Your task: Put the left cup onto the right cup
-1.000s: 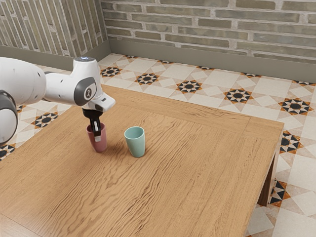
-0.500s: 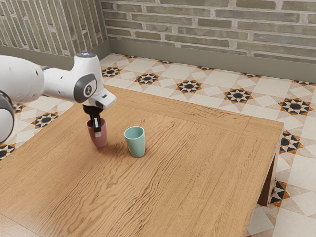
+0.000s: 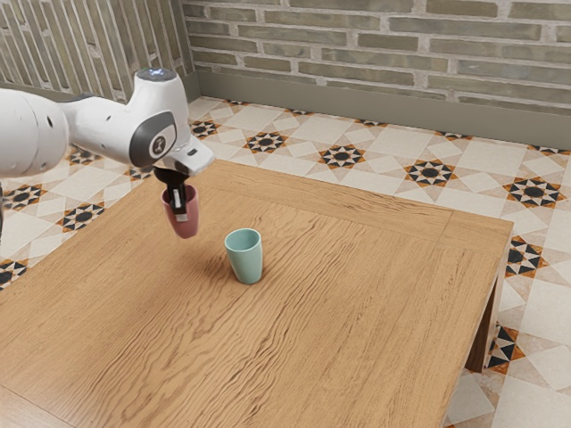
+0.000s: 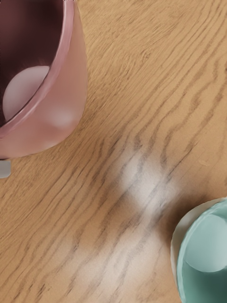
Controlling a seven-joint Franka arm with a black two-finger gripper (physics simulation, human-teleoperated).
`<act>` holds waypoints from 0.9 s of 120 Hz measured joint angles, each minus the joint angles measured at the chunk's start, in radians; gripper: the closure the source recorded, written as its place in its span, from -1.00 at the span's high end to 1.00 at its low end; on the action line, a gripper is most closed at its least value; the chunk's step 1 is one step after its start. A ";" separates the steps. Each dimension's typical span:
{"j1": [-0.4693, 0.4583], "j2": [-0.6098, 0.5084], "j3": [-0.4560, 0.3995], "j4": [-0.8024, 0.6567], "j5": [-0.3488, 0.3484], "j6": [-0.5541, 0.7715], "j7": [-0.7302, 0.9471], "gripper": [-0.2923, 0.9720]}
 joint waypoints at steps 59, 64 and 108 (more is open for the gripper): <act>-0.056 -0.085 0.000 -0.045 0.013 -0.025 -0.030 -0.70; -0.058 -0.088 0.000 -0.047 0.013 -0.030 -0.034 -0.70; -0.105 -0.108 0.000 -0.052 0.012 -0.061 -0.066 -0.70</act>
